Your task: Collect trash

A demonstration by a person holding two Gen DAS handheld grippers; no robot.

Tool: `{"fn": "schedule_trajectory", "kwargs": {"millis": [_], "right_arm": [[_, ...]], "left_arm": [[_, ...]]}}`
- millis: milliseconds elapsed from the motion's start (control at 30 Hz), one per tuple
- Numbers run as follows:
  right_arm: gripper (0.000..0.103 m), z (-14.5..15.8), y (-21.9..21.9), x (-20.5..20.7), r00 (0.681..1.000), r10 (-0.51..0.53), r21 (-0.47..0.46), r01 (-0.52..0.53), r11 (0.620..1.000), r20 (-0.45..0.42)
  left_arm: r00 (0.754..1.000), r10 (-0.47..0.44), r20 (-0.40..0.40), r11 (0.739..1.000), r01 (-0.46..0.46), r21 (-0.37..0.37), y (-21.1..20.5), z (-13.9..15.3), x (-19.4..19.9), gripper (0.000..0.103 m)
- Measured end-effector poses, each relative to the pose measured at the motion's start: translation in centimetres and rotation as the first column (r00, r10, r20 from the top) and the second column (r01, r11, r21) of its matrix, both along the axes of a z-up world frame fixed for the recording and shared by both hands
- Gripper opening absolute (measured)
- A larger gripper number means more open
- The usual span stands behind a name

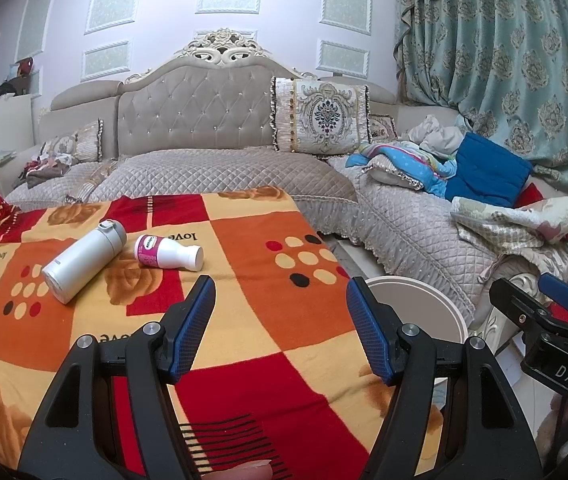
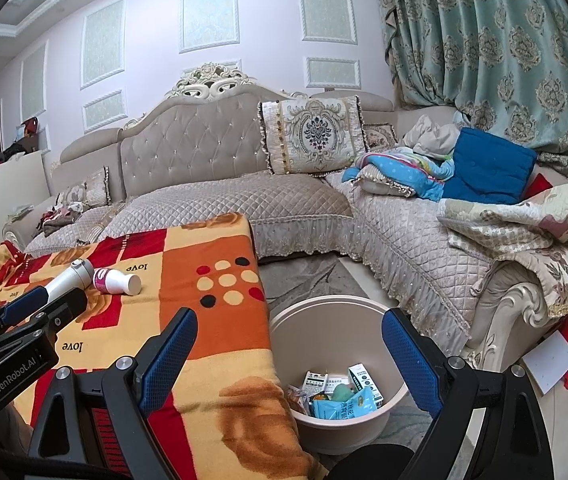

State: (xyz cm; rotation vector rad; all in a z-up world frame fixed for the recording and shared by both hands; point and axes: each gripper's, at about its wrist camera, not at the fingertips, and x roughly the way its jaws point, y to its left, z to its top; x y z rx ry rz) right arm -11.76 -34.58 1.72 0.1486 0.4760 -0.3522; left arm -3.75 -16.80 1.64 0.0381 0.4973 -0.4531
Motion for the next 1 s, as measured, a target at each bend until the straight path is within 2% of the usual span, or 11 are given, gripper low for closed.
{"fn": "schedule_trajectory", "kwargs": {"millis": [1000], "right_arm": [[0.092,-0.19,-0.41,0.07,1.0,0.003,0.005,-0.003,1.0,-0.014]], "left_arm": [[1.0,-0.005,-0.014,1.0,0.005,0.002,-0.13,-0.57,-0.06,0.067]]}}
